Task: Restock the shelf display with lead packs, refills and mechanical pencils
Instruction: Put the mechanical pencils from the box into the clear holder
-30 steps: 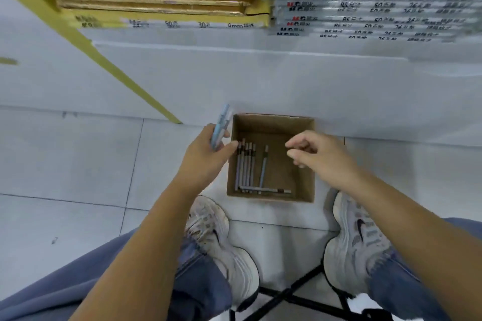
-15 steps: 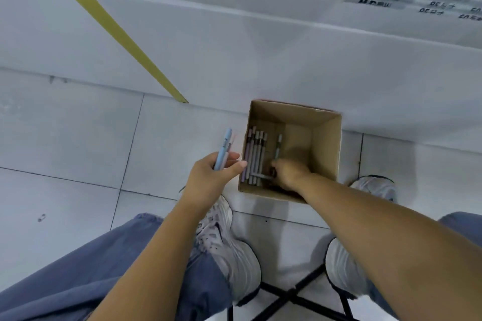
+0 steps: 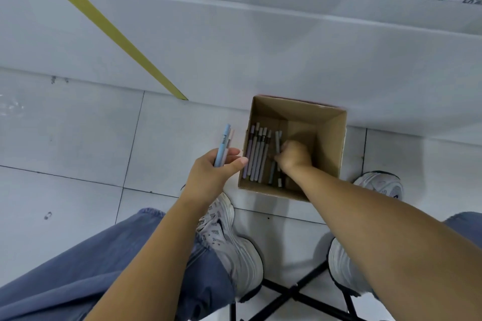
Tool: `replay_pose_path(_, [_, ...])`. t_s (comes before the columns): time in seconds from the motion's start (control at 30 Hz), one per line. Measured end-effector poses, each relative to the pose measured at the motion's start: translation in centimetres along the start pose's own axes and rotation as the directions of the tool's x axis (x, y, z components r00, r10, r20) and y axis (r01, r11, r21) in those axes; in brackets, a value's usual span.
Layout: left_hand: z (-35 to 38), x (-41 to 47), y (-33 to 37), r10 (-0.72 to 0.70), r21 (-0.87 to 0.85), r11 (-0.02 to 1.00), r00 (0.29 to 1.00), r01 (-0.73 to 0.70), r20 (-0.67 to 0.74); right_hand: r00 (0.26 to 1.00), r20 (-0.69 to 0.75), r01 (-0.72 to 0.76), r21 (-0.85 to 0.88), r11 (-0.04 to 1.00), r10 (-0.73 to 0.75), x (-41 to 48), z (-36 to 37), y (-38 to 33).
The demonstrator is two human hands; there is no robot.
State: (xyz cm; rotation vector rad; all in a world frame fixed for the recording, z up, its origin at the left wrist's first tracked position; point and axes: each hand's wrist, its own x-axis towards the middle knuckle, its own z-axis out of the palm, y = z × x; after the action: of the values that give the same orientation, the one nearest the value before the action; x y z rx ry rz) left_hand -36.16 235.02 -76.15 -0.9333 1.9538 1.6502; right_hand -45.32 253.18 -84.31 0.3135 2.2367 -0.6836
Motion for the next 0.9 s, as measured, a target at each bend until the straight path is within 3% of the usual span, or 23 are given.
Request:
replay_pose_path(0.17, [0.2, 0.0, 0.0, -0.01, -0.015, 1.0, 1.0, 0.01, -0.003, 1.0, -0.008, 0.005, 0.083, 0.997, -0.004, 0.1, -0.2, 0.4])
replay_pose_path(0.3, [0.0, 0.0, 0.0, -0.002, -0.022, 1.0, 1.0, 0.002, 0.019, 0.995, 0.102, -0.008, 0.225, 0.974, -0.015, 0.3, 0.3, 0.1])
replay_pose_path(0.53, [0.0, -0.1, 0.2, -0.014, -0.02, 1.0, 1.0, 0.015, 0.022, 0.994, 0.109, -0.041, 0.197, 0.98, 0.019, 0.8, 1.5, -0.9])
replay_pose_path(0.9, [0.1, -0.1, 0.5, -0.013, -0.006, 1.0, 1.0, 0.013, 0.024, 0.991, 0.134, -0.064, 0.362, 0.93, 0.016, 0.8, 1.5, -0.6])
